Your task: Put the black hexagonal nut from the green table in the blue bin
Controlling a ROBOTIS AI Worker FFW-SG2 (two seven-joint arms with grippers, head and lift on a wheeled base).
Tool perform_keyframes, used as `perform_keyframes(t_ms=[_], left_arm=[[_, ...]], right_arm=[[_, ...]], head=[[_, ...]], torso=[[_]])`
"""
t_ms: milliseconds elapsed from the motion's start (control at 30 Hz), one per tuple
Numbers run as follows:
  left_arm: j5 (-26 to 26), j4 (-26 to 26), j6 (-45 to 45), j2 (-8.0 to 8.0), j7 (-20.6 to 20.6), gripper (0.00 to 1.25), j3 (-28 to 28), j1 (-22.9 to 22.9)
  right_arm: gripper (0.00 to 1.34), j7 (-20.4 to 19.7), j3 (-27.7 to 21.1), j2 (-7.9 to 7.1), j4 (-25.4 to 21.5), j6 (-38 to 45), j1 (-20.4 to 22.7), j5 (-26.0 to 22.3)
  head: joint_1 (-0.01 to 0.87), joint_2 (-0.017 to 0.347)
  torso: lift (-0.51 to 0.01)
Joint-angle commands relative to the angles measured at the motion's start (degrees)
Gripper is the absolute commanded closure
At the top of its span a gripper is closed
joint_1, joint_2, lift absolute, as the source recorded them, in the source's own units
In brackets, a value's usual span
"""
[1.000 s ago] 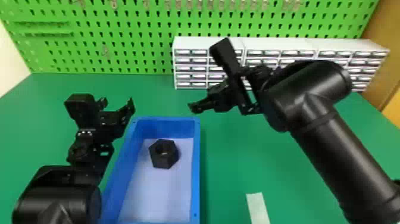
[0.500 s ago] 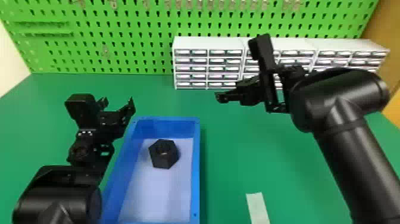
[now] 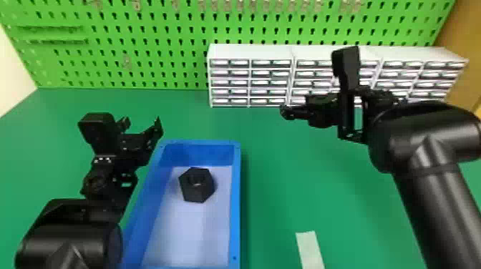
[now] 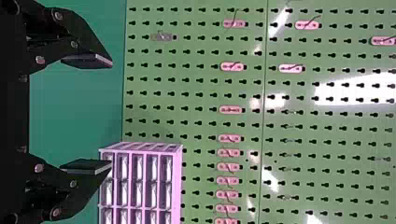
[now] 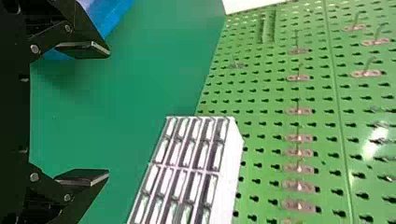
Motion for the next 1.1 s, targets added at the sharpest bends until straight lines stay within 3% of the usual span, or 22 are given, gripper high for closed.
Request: perform_keyframes(t_ms=[0,567,1067], left_arm=[[0.0,-0.1,0.0,0.00,0.0,0.49,0.0,0.0],[0.2,-0.1,0.0,0.00,0.0,0.49,0.3,0.2],[0.2,-0.1,-0.1,0.00,0.0,0.49,0.3,0.1]], right_arm=[[0.37,-0.7,-2.5,1.01,0.1,-3.3,1.6,0.1],[0.37,-11.0,-6.9,3.39,0.0,-16.5,8.0,-4.9],[0.37,-20.3,-7.3,4.35,0.1,-27.4,13.2,-5.0]], head=[[0.686,0.051],[0.686,0.051],[0.686,0.051]], torso=[[-0.096],[-0.096],[-0.096]])
